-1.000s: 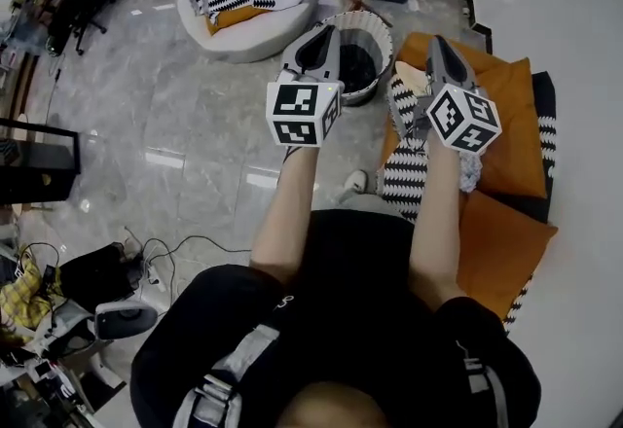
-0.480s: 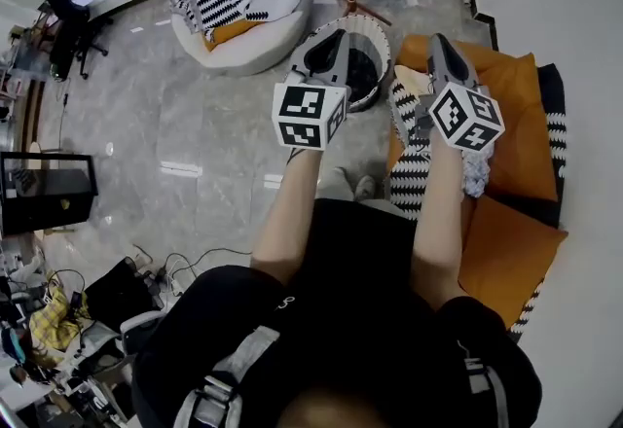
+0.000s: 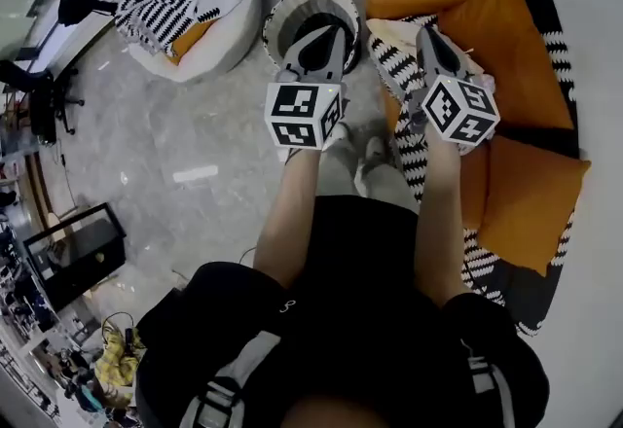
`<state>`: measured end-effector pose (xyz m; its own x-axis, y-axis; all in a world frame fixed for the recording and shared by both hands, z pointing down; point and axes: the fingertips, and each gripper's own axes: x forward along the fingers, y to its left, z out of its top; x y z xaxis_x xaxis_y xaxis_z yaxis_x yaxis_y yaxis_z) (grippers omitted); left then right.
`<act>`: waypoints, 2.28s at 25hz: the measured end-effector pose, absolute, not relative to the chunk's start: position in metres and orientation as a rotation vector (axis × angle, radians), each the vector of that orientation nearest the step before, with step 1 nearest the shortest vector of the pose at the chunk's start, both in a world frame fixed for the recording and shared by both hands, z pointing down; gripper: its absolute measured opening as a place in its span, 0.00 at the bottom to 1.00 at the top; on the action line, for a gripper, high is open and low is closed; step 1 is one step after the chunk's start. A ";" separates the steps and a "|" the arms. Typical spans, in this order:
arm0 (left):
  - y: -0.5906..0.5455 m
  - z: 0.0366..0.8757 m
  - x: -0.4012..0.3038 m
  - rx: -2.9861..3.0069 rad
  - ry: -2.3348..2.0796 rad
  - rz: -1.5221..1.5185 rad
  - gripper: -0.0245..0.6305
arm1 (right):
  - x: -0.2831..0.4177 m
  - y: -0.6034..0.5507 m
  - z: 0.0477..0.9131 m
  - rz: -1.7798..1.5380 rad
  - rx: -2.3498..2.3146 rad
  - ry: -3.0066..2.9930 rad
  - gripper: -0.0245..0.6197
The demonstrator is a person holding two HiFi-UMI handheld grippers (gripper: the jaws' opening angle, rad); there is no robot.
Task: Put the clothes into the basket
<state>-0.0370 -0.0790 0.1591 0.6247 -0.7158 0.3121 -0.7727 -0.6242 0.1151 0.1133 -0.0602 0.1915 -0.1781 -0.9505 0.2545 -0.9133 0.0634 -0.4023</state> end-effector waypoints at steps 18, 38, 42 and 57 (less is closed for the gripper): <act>0.002 0.341 0.145 2.601 -0.542 0.694 0.05 | 0.225 0.088 0.393 -1.211 -2.289 1.713 0.06; 0.054 0.548 0.261 2.626 -0.215 0.920 0.06 | 0.317 0.196 0.586 -1.377 -2.566 1.325 0.06; 0.064 0.587 0.279 2.583 -0.157 0.997 0.30 | 0.330 0.206 0.609 -1.418 -2.607 1.298 0.13; 0.052 0.671 0.330 2.483 -0.206 1.229 0.46 | 0.341 0.206 0.680 -1.729 -2.692 1.461 0.45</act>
